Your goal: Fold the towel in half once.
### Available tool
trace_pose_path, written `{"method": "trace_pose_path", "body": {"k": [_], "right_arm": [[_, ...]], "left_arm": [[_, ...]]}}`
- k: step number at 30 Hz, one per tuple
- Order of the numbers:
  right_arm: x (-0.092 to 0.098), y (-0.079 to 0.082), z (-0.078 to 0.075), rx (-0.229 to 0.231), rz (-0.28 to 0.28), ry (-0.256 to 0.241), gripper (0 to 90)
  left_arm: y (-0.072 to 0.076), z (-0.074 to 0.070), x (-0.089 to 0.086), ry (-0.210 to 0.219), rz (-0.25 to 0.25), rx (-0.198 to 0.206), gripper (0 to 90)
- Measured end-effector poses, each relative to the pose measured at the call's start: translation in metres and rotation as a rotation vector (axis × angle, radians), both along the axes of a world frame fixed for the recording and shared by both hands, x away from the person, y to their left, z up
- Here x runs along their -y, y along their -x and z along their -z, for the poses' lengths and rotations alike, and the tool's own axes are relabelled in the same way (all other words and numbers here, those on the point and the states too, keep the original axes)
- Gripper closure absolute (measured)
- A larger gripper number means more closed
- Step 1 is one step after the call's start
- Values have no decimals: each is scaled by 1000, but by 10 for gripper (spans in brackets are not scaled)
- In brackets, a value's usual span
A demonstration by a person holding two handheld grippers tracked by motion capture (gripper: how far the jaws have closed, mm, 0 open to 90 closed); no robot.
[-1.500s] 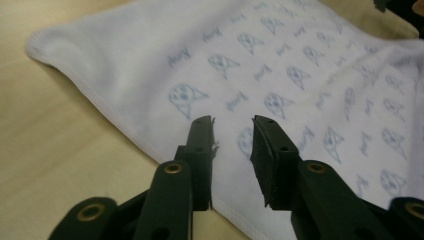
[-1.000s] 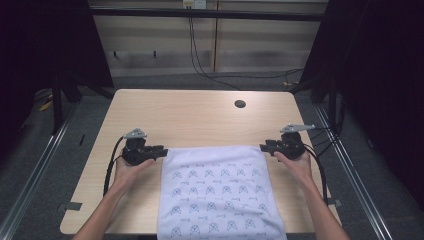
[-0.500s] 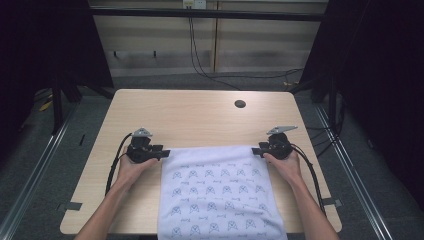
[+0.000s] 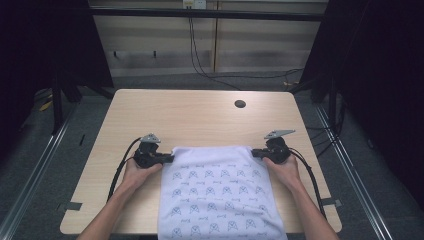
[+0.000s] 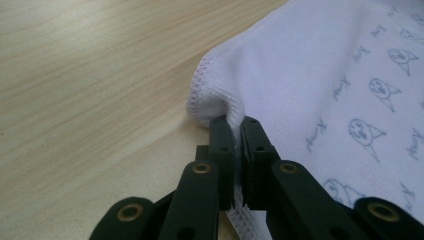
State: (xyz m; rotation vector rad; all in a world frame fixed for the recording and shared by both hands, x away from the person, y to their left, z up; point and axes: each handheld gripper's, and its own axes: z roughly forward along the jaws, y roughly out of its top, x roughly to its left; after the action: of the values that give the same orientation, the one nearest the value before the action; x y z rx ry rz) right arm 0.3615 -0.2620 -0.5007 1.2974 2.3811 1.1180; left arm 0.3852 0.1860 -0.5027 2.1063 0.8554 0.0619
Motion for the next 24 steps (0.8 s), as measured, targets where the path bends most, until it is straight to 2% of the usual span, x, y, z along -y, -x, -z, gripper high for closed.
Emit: {"method": "trace_pose_path", "body": {"k": [3, 4, 8, 12, 15, 17, 19, 21, 22, 23, 24], "right_arm": [[10, 1, -19, 51, 24, -99, 875], [13, 1, -27, 75, 34, -131, 875], [21, 1, -66, 177, 45, -208, 877], [27, -6, -107, 253, 68, -217, 877], [33, -16, -135, 297, 98, -219, 878], [32, -24, -156, 324, 109, -174, 878], [31, -28, -178, 357, 115, -199, 878], [32, -30, -196, 383, 128, -189, 879], [34, -31, -201, 392, 134, -203, 879], [36, -30, -204, 392, 140, -209, 879], [38, -29, -204, 389, 144, -203, 879]], "left_arm": [[-2, -14, -8, 101, -25, 17, 868], [-4, -22, -10, 122, -30, 30, 868], [-15, -57, -10, 161, -43, 106, 868], [-26, -100, -9, 209, -66, 188, 868], [-35, -129, -1, 223, -71, 244, 868], [-43, -148, 7, 234, -73, 275, 868], [-46, -166, 15, 264, -70, 312, 868], [-48, -179, 18, 290, -70, 332, 868], [-47, -182, 19, 301, -62, 334, 868], [-44, -182, 19, 305, -51, 339, 868], [-41, -181, 19, 292, -29, 338, 868]]}}
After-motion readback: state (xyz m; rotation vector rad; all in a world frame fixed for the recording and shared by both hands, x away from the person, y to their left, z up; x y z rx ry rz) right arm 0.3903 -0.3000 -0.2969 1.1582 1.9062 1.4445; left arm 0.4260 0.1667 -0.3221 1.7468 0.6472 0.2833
